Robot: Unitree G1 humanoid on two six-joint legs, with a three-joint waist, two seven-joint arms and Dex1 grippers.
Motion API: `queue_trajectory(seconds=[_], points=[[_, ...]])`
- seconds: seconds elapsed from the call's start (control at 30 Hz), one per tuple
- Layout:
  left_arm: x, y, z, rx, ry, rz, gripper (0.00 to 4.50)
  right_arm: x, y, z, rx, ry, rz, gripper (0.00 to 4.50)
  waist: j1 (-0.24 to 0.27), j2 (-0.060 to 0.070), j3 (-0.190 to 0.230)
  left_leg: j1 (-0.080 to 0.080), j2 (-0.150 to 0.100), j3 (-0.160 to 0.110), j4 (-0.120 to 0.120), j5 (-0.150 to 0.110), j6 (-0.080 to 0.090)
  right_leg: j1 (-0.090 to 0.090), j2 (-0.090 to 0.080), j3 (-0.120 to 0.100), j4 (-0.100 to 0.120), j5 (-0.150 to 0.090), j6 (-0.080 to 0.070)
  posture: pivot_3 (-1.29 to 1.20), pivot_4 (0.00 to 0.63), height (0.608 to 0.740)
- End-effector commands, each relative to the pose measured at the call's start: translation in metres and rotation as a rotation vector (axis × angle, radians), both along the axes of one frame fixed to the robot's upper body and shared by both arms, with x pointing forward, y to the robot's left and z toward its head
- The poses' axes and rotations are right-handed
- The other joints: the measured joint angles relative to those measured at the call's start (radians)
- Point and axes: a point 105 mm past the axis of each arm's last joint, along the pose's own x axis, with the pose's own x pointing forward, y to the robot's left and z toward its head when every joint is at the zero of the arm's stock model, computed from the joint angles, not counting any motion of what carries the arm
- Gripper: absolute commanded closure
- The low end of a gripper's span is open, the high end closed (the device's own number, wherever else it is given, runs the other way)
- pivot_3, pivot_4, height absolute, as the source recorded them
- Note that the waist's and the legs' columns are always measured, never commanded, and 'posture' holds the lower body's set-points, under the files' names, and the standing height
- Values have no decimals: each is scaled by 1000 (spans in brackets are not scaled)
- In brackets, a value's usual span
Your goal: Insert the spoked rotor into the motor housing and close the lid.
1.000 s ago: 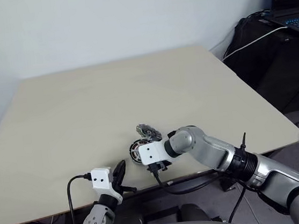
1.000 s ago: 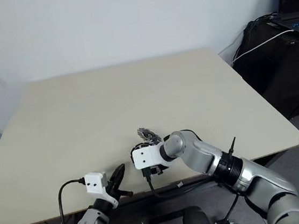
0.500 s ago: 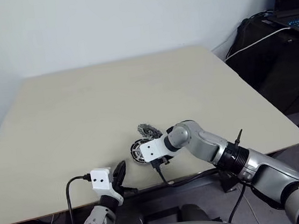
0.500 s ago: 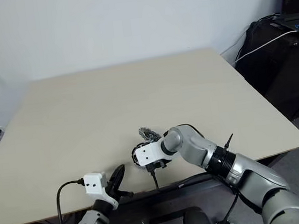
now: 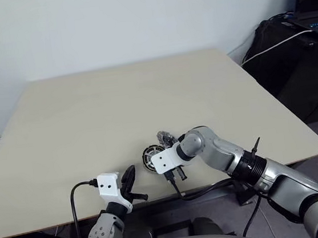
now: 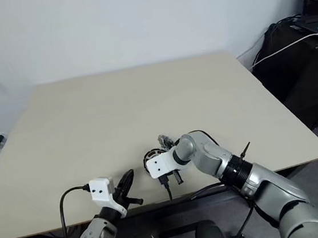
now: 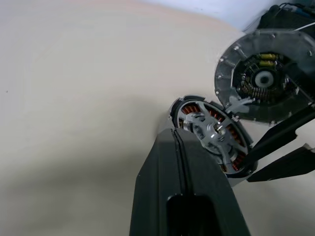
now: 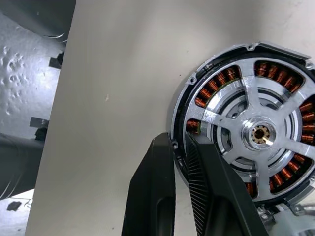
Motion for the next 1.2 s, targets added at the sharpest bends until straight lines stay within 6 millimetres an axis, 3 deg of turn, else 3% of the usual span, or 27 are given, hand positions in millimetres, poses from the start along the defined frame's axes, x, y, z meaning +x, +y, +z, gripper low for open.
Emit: queue_trajectory(seconds=[0.03, 0.17, 0.3, 0.7, 0.87, 1.07, 1.2], points=[[1, 2, 4, -15, -28, 8, 4500, 4, 3, 9, 39, -22, -18, 4377, 0, 0, 0, 0, 0, 0, 0, 0, 0, 0, 0, 0, 0, 0, 0, 0, 0, 740], [-1, 3, 0, -14, -23, 6, 4500, 5, 3, 10, 79, -16, -85, 4377, 1, 0, 0, 0, 0, 0, 0, 0, 0, 0, 0, 0, 0, 0, 0, 0, 0, 740], [-1, 3, -4, -15, -20, 2, 4500, 9, 7, 21, 171, 50, -294, 4378, 1, 0, 0, 0, 0, 0, 0, 0, 0, 0, 0, 0, 0, 0, 0, 0, 0, 740], [-1, 3, -10, -22, -12, -7, 4500, -10, 23, 41, 258, 315, -566, 4378, 2, -1, 1, -3, 0, 0, 0, -1, 0, -4, -1, 0, 0, 0, -1, 0, 0, 740], [-3, 5, -13, -24, -5, 2, 4500, -8, 28, 37, 250, 366, -678, 4378, 1, -1, 1, -3, 0, 0, 0, -1, 0, -4, -1, 0, 0, 0, -1, 0, 0, 740], [-4, 5, -15, -26, -2, 6, 4500, -6, 34, 31, 247, 327, -688, 4378, -2, -1, 1, -3, 0, 0, 0, -1, 0, -4, -1, 0, 0, 0, -1, 0, 0, 740], [-5, 5, -15, -28, -1, 5, 4500, -7, 43, 34, 283, 330, -673, 3097, -4, -1, 1, -3, 0, 0, 0, -1, -1, -4, -1, 0, 1, 0, -1, 0, 0, 740]])
